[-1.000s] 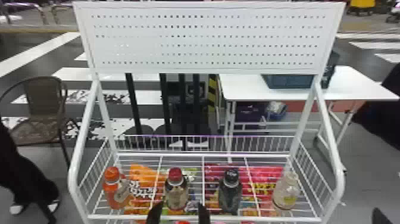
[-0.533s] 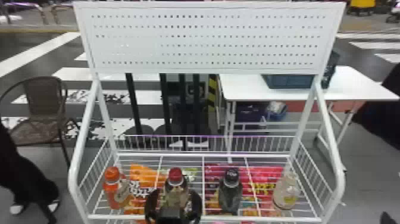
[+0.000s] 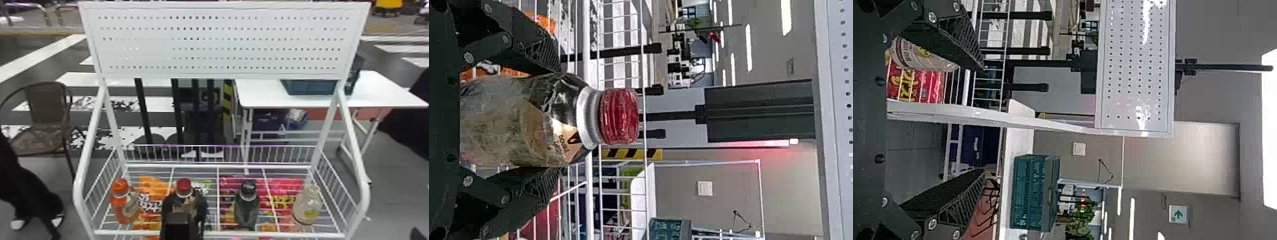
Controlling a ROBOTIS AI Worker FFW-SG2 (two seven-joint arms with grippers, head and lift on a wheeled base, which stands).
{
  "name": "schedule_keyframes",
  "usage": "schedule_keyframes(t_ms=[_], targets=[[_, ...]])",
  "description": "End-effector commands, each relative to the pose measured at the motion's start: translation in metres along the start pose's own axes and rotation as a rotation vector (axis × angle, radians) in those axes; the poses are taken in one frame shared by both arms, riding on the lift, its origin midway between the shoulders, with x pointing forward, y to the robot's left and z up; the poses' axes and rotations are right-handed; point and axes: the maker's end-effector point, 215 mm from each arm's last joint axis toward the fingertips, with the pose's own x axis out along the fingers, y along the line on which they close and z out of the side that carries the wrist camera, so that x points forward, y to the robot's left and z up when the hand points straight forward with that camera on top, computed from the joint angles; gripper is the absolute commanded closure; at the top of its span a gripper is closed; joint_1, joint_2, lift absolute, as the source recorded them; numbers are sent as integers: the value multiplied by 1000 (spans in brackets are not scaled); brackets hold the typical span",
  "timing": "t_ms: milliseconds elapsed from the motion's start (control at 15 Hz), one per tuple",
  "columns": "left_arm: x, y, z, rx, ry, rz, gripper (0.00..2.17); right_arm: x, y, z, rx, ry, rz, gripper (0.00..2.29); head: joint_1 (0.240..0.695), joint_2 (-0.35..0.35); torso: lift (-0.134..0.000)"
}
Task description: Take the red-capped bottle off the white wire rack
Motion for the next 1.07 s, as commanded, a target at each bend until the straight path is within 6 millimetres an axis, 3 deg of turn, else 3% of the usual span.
schedule_keyframes(t_ms=[0, 133, 400, 733, 867, 1000], targets=[[-5, 0, 7, -10, -13, -3, 1747, 0, 1, 1, 2, -3, -1, 167, 499, 0, 0], [-12, -1, 15, -20, -21, -8, 1926, 1, 2, 2, 2, -5, 1, 167, 499, 0, 0], [-47, -3, 56, -20, -35, -26, 1922, 3, 5, 3, 5, -11, 7, 167, 499, 0, 0], [-95, 87, 109, 75, 3, 77, 1902, 6, 4, 3, 7, -16, 6, 167, 499, 0, 0], [-111, 130, 122, 77, -9, 136, 1902, 7, 6, 3, 8, -16, 9, 167, 499, 0, 0], [-127, 159, 131, 82, -21, 179, 1905, 8, 6, 2, 11, -16, 10, 167, 499, 0, 0]])
